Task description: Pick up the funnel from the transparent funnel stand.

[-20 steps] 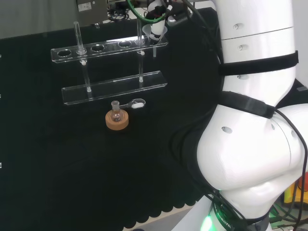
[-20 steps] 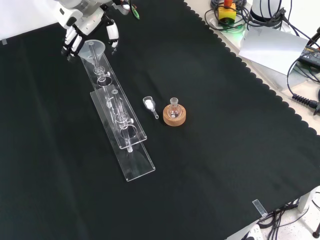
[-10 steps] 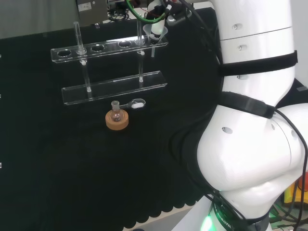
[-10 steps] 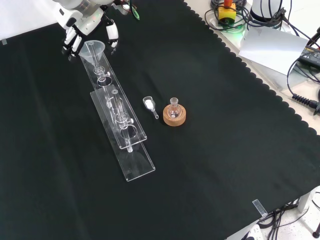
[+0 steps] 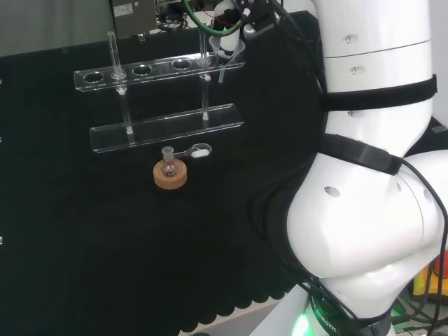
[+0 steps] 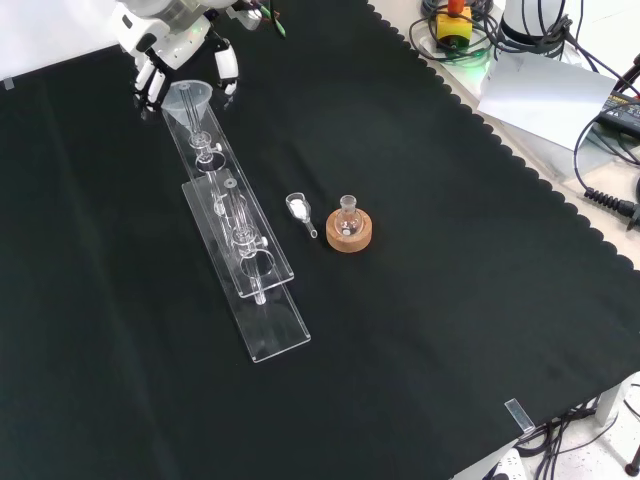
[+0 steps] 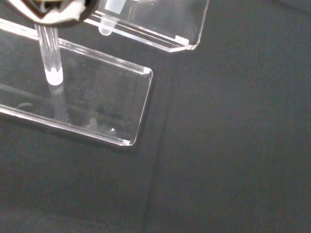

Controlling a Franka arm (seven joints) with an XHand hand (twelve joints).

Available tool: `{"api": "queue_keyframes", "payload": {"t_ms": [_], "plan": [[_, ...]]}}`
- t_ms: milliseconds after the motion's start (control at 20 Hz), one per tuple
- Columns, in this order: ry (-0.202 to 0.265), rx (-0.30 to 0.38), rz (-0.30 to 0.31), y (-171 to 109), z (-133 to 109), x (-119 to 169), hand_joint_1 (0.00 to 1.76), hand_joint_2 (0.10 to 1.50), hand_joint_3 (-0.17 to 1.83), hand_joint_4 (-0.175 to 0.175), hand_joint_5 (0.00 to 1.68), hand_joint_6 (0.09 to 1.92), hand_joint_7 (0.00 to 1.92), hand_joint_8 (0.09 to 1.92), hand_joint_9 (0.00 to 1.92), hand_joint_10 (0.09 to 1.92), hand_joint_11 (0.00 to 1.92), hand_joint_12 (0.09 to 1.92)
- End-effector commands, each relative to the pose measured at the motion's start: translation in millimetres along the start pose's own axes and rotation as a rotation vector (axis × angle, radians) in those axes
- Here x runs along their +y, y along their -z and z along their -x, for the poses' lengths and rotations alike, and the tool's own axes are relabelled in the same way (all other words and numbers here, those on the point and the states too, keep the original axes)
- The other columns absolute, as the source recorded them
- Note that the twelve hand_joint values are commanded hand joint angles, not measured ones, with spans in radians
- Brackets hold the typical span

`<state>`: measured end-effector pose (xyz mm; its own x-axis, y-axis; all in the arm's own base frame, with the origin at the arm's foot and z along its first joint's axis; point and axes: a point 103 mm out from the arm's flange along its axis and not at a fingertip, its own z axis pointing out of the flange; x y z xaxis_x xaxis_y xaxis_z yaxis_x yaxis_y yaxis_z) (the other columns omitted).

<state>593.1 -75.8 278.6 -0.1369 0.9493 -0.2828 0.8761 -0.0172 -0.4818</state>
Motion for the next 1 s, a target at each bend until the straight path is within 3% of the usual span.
{"api": "queue_keyframes", "payload": {"t_ms": [50,250,550,1000], "plan": [[-0.02,-0.047,0.055,14.3,3.4,-8.2,0.89,0.68,0.72,0.039,0.6,0.09,0.31,0.62,0.96,0.54,0.71,1.28],[-0.017,-0.077,0.049,31.7,8.5,-20.7,0.9,0.68,0.72,0.038,0.62,0.09,0.32,0.62,0.97,0.53,0.72,1.28],[-0.049,-0.134,0.013,57.7,13.9,-49.0,0.9,0.68,0.72,0.04,0.61,0.09,0.33,0.62,0.97,0.53,0.7,1.27],[-0.087,-0.15,0.033,66.6,12.2,-97.8,0.9,0.67,0.73,0.038,0.55,0.09,0.35,0.62,1.01,0.53,0.68,1.28]]}}
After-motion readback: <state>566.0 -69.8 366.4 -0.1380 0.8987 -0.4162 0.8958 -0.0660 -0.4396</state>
